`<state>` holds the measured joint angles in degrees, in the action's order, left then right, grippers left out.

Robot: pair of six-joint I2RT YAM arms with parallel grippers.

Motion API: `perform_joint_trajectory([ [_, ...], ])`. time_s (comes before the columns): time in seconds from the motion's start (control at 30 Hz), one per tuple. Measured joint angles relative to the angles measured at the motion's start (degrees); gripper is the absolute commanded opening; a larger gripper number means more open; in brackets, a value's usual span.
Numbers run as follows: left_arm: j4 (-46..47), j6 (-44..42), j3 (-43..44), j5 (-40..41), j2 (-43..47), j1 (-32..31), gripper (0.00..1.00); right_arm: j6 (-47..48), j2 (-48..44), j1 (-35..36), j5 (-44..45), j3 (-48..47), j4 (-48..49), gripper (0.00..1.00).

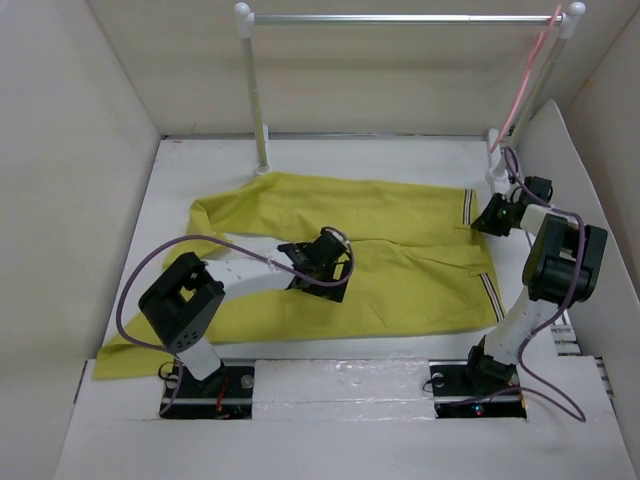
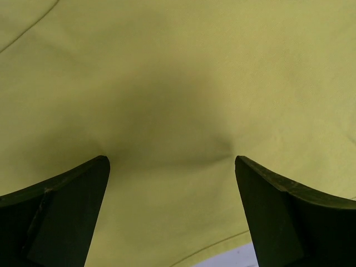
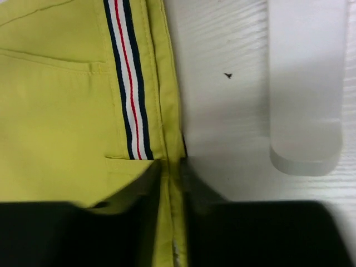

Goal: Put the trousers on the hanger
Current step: Flatten out the trousers at the center of the board.

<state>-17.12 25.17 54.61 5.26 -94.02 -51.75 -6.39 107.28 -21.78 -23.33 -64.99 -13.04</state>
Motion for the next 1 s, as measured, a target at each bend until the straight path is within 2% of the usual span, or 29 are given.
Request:
perform_joint_trajectory([
  [0.1,-2.1,1.1,-0.9,-0.2,2.0,0.5,0.93,-1.7,-0.6,0.1,-2.4,2.3,3.6,0.0],
  [0.23,-2.8,1.7,0.2,-0.7,1.9,0.0,0.93,-4.0,-3.2,-1.3,-4.3,5.8,7.6,0.0],
  [0.37,-3.6,1.7,3.2,-0.9,2.0,-1.4,0.93,-5.0,-8.9,-5.6,-5.2,6.4,7.2,0.0],
  [0.47,-3.5,2.0,5.2,-1.1,2.1,-1.9,0.93,-5.0,-11.4,-8.7,-4.0,3.6,5.1,0.0],
  [0.57,-3.8,2.4,6.4,-0.2,3.2,-1.6,0.94,-4.6,-10.0,-10.6,-0.2,-3.7,1.1,0.0],
  [0.6,-3.9,2.8,6.6,0.1,3.9,-1.3,0.94,-4.3,-8.7,-10.9,1.6,-6.9,-0.5,0.07],
  [0.67,-4.5,3.5,6.6,1.6,5.9,0.3,0.94,-3.6,-5.6,-11.2,5.2,-13.3,-3.0,0.26],
  [0.7,-5.0,4.0,6.6,2.5,7.2,1.8,0.94,-3.2,-3.9,-11.2,7.0,-16.6,-4.5,0.48],
  [0.73,-5.5,4.6,6.5,3.5,8.8,3.8,0.94,-2.9,-2.3,-11.2,8.6,-19.5,-5.7,0.59],
  [0.8,-6.1,5.8,5.9,4.9,12.7,9.8,0.94,-2.2,-1.2,-11.0,11.3,-22.4,-6.8,0.7],
  [0.87,-5.8,6.9,4.4,5.9,17.6,18.2,0.94,-2.1,-2.4,-10.4,13.0,-22.0,-8.1,0.7],
  [0.9,-5.6,7.3,3.1,6.0,20.5,23.4,0.94,-2.3,-3.9,-9.8,13.4,-20.7,-8.2,0.61],
  [0.97,-4.3,7.9,0.0,6.1,26.1,34.6,0.94,-3.0,-9.6,-7.4,13.5,-13.9,-6.1,0.3],
  [1.0,-4.1,8.0,-0.9,6.1,27.5,37.9,0.94,-3.7,-13.6,-5.5,13.3,-9.5,-5.6,0.0],
])
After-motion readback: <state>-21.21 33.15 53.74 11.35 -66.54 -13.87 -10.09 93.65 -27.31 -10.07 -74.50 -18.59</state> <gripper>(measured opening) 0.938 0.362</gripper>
